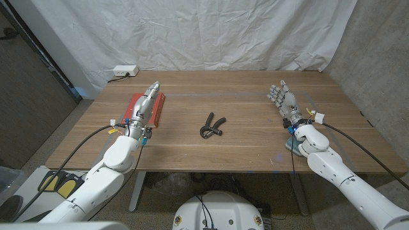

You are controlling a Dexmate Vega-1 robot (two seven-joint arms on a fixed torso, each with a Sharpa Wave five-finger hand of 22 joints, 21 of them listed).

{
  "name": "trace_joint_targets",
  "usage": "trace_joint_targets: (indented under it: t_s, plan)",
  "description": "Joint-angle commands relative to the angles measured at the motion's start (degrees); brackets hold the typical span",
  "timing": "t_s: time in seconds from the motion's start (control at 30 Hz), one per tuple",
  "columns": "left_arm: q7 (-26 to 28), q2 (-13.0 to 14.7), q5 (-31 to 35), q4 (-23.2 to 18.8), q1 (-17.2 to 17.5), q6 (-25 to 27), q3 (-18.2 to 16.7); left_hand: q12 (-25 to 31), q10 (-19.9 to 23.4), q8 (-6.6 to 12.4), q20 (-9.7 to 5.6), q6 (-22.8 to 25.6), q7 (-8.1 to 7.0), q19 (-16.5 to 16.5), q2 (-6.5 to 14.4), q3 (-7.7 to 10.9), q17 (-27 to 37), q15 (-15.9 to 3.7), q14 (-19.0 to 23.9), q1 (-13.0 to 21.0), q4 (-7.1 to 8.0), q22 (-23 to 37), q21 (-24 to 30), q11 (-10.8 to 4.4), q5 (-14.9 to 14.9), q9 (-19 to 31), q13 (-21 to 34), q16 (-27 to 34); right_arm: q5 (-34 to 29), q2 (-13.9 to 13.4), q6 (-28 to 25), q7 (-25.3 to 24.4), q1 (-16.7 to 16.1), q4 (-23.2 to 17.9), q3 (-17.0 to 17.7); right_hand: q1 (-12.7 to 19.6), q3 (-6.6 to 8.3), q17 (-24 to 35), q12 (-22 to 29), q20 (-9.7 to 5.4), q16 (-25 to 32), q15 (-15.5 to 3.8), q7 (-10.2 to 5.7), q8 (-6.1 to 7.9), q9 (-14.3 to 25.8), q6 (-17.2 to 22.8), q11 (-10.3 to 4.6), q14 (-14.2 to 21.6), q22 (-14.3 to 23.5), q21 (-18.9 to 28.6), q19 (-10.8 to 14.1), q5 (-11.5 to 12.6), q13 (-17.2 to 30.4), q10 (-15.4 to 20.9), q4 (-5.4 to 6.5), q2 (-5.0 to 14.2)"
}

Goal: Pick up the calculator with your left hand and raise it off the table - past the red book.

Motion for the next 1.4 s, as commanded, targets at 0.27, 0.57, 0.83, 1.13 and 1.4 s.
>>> trace_joint_targets:
  t_s: [0.27,0.57,0.83,1.13,1.4]
  plan:
    - [0.46,-0.29,2.18,0.23,3.37,-2.87,-2.24,-0.17,1.18,0.01,-3.86,1.21,0.05,0.48,0.3,0.1,0.23,-0.08,0.58,1.02,-0.44,0.31,-0.17,-0.23,0.32,0.17,0.11,-0.24,0.06,0.39,0.0,-0.86,-0.18,-0.36,0.26,0.39,0.09,0.13,-0.09,-0.33,-0.12,-0.02,0.0,0.17,0.26,0.3,0.05,0.51,0.23,-0.15,0.48,-0.15,0.17,0.46,-0.28,0.22]
    - [0.6,-0.18,2.89,-0.3,4.61,-3.13,-3.21,-0.19,1.59,-0.03,-3.82,1.56,0.16,0.55,0.39,0.06,0.23,-0.04,0.81,1.27,-0.54,0.31,-0.22,-0.54,0.3,0.17,0.12,-0.27,-0.09,0.94,-0.32,-0.76,0.71,0.48,-0.24,0.4,0.06,0.14,-0.09,-0.37,-0.04,-0.07,-0.03,0.11,0.26,0.28,-0.16,0.89,0.24,-0.14,0.95,-0.23,0.18,0.63,-0.32,0.28]
    - [1.08,-0.37,3.51,-1.0,5.7,-3.21,-4.01,-0.25,1.77,-0.08,-3.84,1.79,0.09,0.71,0.46,0.01,0.24,-0.1,0.86,1.44,-0.61,0.31,-0.21,-0.59,0.28,0.18,0.13,-0.33,-0.39,0.87,-0.7,-1.28,1.11,0.26,-0.32,0.41,0.03,0.15,-0.13,-0.35,-0.06,-0.02,-0.04,0.08,0.27,0.31,-0.11,1.0,0.25,-0.28,1.0,-0.3,0.18,0.74,-0.37,0.32]
    - [2.43,-0.32,5.55,-2.31,7.67,-2.86,-5.12,-0.29,2.16,-0.09,-3.79,2.28,-0.02,0.82,0.57,-0.05,0.24,-0.2,1.03,1.67,-0.69,0.32,-0.24,-0.62,0.26,0.19,0.14,-0.37,-0.1,1.06,-0.82,-1.15,1.51,0.69,-0.28,0.43,0.0,0.16,-0.16,-0.33,-0.11,0.03,-0.05,0.05,0.27,0.33,-0.13,1.0,0.26,-0.37,1.05,-0.35,0.18,0.8,-0.42,0.35]
    - [3.65,-0.14,8.02,-3.22,9.78,-3.07,-6.81,-0.3,2.63,-0.14,-3.78,2.64,0.01,1.07,0.7,-0.08,0.25,-0.39,1.45,1.94,-0.79,0.32,-0.21,-1.36,0.25,0.2,0.15,-0.32,-0.2,1.39,-0.93,-0.92,2.2,1.35,-0.59,0.42,-0.03,0.17,-0.17,-0.33,-0.15,-0.01,-0.05,0.04,0.27,0.35,-0.19,1.01,0.27,-0.47,1.08,-0.4,0.19,0.9,-0.44,0.38]
